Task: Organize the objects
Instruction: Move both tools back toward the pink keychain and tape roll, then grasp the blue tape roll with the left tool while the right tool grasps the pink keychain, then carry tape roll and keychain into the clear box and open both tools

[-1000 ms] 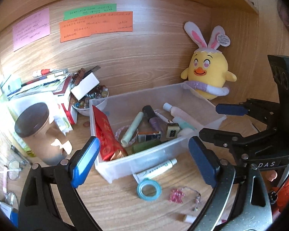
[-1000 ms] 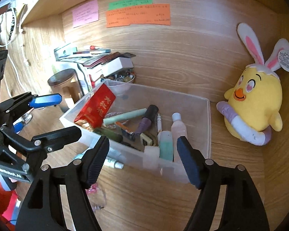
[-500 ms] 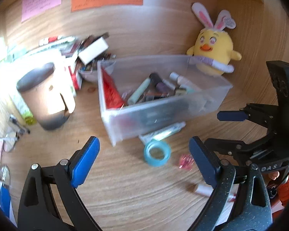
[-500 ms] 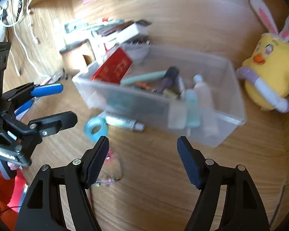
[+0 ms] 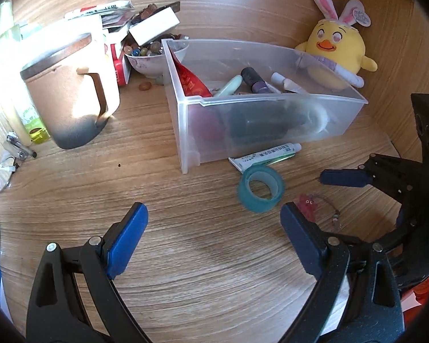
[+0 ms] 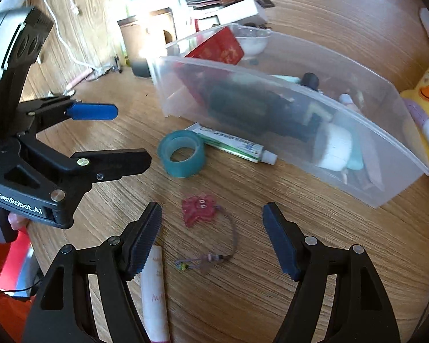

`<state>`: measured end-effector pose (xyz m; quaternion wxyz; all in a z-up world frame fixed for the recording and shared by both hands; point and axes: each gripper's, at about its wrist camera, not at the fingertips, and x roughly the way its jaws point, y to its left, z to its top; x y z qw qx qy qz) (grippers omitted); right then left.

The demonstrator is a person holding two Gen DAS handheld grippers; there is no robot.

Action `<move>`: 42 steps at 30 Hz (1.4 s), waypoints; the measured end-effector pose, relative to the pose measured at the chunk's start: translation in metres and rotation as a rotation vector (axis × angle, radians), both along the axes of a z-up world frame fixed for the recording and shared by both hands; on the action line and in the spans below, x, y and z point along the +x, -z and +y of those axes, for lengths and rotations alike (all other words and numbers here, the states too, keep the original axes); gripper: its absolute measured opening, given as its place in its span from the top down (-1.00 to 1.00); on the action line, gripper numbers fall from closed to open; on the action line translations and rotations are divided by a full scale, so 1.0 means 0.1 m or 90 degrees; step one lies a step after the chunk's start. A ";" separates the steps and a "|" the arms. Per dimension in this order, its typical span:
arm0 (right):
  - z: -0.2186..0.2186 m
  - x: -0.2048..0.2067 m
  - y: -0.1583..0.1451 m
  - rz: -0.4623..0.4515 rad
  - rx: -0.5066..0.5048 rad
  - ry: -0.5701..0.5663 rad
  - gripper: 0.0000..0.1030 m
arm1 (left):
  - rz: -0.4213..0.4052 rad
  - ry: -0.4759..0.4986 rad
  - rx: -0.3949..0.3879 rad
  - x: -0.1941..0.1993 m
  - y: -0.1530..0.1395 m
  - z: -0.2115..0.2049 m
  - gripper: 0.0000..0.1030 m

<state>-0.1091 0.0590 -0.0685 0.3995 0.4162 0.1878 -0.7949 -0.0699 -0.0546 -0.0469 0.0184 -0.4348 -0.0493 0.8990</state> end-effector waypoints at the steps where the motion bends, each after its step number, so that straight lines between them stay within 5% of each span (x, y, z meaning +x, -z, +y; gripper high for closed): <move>1: -0.01 0.01 0.00 0.006 -0.001 0.000 -0.24 | -0.001 0.001 0.001 -0.01 0.00 0.00 -0.84; 9: 0.00 0.02 -0.01 0.026 -0.009 -0.003 0.53 | -0.012 0.012 0.000 -0.10 0.02 0.08 -0.84; 19: 0.35 -0.14 -0.08 0.019 -0.043 0.059 0.53 | -0.004 0.031 -0.040 -0.21 0.04 0.27 -0.81; 28: 0.61 -0.23 -0.27 0.044 -0.080 0.107 0.53 | -0.013 0.053 -0.023 -0.31 0.08 0.33 0.09; 31: 0.65 -0.25 -0.33 0.050 -0.092 0.114 0.53 | -0.010 0.055 -0.024 -0.29 0.07 0.33 0.24; 42: 0.70 -0.26 -0.55 0.079 -0.137 0.127 0.53 | 0.018 0.045 -0.007 -0.17 -0.05 0.25 0.24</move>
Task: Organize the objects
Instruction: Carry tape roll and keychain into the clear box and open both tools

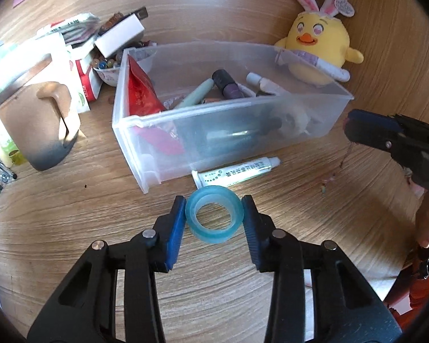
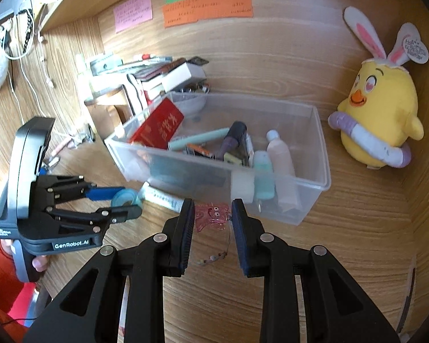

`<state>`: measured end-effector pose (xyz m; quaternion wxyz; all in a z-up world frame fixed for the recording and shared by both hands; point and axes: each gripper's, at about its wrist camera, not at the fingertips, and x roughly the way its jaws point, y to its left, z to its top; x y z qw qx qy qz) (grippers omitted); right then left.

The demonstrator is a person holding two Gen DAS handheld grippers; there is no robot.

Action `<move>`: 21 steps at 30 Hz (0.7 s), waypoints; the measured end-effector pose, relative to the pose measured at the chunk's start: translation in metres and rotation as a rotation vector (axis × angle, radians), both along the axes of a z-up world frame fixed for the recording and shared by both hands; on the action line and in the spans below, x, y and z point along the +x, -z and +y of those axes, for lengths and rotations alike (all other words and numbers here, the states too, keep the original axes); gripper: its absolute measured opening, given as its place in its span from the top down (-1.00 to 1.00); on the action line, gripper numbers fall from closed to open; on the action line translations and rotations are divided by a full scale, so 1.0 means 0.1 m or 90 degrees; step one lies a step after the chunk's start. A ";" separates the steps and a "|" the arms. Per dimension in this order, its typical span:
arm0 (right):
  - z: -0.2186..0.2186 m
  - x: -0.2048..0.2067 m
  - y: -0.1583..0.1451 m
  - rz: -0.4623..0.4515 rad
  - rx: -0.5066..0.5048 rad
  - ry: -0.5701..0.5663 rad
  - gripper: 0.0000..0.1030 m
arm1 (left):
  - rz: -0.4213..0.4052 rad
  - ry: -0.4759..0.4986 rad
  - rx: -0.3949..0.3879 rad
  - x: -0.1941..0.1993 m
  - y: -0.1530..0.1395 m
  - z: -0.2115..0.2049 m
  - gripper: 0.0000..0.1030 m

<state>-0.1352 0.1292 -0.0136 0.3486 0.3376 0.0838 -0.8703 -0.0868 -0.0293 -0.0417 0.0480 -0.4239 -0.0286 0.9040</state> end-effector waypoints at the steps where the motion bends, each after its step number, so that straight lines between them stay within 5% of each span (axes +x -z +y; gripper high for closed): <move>1: 0.00 0.00 -0.03 0.003 -0.005 0.001 0.53 | 0.007 0.000 0.000 0.02 -0.03 0.00 0.24; 21: 0.01 -0.05 -0.65 0.085 -0.070 0.012 0.53 | 0.137 0.008 0.013 0.04 -0.73 0.07 0.24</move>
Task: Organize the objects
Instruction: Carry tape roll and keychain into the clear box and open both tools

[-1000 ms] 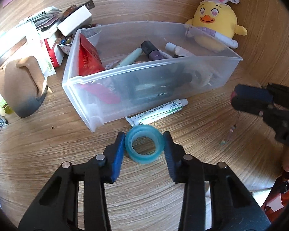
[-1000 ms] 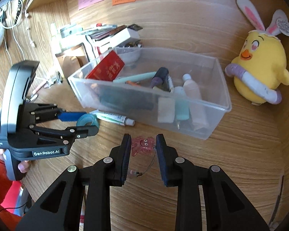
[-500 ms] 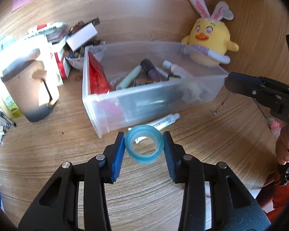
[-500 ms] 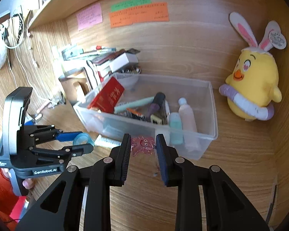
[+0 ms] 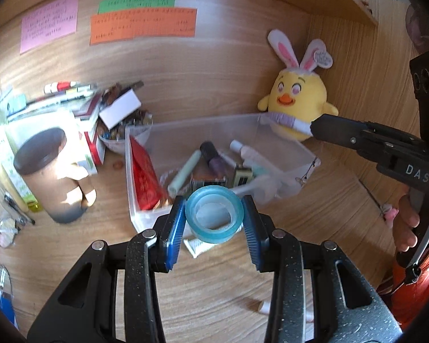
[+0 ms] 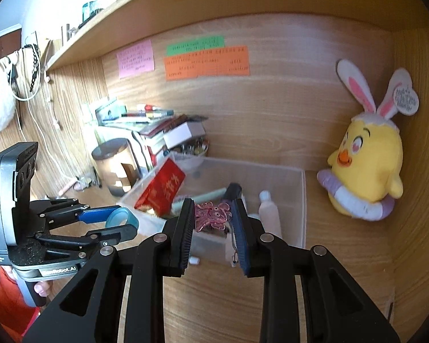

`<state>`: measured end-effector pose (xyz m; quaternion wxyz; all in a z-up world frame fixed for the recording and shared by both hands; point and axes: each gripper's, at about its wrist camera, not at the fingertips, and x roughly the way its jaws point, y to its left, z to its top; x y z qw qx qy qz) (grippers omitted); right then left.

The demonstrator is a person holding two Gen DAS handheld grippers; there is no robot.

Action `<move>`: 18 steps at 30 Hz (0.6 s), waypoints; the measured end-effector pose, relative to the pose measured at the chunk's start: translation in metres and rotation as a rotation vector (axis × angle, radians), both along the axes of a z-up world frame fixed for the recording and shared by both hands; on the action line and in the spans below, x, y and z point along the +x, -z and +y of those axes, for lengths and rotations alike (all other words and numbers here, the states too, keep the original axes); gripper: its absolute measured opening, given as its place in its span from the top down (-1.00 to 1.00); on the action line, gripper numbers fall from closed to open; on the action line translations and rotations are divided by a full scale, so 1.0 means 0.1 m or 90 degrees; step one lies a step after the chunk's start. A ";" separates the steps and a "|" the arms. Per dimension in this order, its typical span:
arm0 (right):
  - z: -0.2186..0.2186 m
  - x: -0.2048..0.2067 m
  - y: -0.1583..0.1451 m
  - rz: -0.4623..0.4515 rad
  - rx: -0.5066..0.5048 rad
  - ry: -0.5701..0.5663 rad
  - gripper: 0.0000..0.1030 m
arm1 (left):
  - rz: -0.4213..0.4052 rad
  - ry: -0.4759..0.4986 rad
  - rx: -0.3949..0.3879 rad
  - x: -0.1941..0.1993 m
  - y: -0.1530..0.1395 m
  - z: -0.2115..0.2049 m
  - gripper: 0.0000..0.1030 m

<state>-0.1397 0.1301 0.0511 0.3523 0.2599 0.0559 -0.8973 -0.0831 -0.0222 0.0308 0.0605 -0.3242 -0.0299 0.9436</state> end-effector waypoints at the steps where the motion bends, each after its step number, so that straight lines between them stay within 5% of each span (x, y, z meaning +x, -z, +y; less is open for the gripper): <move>1: -0.01 -0.01 -0.02 0.004 -0.002 0.001 0.53 | 0.004 -0.001 -0.002 -0.02 -0.02 0.00 0.24; 11: -0.17 -0.21 -0.15 0.032 0.016 0.027 0.53 | 0.011 -0.006 -0.010 -0.29 -0.10 0.01 0.24; 18: -0.29 -0.46 0.07 -0.007 0.047 0.038 0.53 | -0.025 -0.017 -0.008 -0.56 0.04 -0.04 0.24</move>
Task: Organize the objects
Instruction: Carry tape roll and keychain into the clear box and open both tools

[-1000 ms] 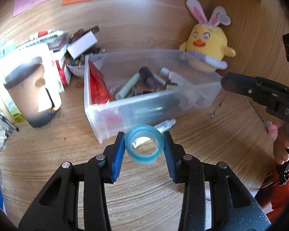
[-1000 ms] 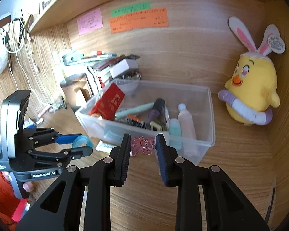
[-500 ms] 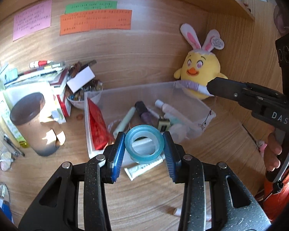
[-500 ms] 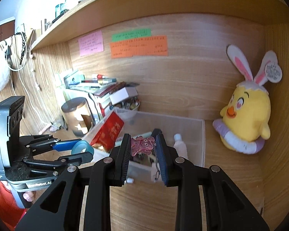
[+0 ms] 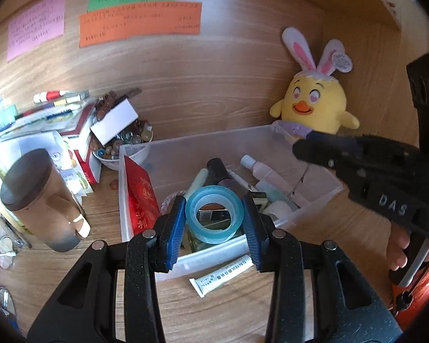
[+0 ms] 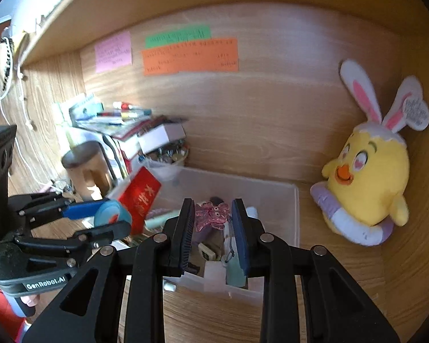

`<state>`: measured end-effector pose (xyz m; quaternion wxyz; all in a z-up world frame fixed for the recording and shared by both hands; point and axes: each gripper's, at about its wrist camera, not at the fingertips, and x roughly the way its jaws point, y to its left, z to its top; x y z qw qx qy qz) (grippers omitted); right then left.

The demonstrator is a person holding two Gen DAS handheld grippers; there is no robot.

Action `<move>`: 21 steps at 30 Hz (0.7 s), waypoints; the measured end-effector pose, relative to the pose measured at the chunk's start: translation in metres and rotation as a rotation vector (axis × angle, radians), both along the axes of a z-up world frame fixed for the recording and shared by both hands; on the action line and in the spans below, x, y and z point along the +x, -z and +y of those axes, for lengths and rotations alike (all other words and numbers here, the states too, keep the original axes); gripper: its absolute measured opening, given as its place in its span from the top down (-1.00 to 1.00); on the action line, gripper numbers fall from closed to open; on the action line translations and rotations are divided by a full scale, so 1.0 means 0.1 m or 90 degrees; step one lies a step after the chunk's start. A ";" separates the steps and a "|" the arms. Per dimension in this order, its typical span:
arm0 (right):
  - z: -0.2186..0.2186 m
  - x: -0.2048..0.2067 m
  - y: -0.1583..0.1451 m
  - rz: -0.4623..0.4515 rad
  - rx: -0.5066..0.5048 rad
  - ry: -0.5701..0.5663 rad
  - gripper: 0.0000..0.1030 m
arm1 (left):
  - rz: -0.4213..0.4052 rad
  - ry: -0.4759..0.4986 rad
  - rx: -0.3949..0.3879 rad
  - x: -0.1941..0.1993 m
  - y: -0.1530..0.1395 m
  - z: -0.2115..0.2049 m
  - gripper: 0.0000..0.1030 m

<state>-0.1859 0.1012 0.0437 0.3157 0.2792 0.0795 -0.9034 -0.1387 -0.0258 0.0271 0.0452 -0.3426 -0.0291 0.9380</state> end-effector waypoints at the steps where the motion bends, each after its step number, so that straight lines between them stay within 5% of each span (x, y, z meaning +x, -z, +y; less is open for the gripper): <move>1: -0.01 -0.04 0.05 -0.009 0.004 0.000 0.53 | -0.006 -0.001 0.001 -0.04 0.03 -0.01 0.24; 21: -0.15 -0.35 0.60 -0.088 0.081 0.003 0.53 | -0.045 0.002 0.007 -0.25 0.29 0.01 0.23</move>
